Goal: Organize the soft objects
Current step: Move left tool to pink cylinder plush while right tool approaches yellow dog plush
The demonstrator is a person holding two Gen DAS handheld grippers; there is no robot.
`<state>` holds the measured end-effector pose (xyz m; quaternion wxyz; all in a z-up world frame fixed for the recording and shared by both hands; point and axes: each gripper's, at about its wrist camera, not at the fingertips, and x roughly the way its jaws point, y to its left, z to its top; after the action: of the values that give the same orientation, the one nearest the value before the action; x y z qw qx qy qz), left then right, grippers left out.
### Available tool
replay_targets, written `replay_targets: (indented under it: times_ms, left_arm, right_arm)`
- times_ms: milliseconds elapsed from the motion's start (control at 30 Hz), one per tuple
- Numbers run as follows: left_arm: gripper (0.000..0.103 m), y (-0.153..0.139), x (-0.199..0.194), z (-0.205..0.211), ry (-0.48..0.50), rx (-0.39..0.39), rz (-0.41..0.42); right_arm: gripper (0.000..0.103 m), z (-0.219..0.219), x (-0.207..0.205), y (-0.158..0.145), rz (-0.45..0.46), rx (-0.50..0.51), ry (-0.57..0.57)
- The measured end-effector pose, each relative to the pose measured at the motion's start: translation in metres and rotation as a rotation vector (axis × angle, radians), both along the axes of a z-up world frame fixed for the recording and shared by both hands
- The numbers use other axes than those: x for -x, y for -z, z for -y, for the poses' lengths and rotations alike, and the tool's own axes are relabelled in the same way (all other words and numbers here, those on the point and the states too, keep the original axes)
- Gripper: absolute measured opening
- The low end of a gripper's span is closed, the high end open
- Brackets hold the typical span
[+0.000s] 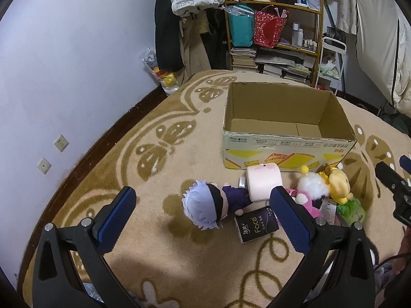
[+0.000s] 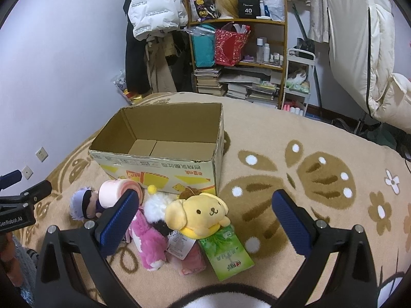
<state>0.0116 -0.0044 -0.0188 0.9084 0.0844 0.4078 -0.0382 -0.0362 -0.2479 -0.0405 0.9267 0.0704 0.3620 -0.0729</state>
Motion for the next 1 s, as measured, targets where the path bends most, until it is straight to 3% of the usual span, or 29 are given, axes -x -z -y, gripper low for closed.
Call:
replay_targets:
  times_ms: [200, 400, 700, 867, 1000]
  left_arm:
    - [0.103, 0.003, -0.018, -0.01, -0.019, 0.098, -0.059]
    - [0.103, 0.007, -0.033, -0.013, -0.042, 0.148, -0.086]
    - [0.103, 0.015, -0.058, -0.001, -0.047, 0.113, -0.087]
    - [0.103, 0.03, -0.074, 0.007, -0.046, 0.097, -0.142]
    - [0.103, 0.038, -0.081, 0.02, -0.028, 0.034, -0.166]
  right_arm:
    - [0.103, -0.002, -0.011, 0.004, -0.024, 0.001, -0.009]
    - [0.103, 0.004, -0.022, 0.011, -0.044, -0.048, 0.012]
    - [0.103, 0.011, -0.045, 0.028, -0.085, -0.076, 0.027]
    - [0.1, 0.013, -0.055, 0.044, -0.128, -0.085, 0.027]
    - [0.097, 0.018, -0.061, 0.055, -0.156, -0.113, 0.028]
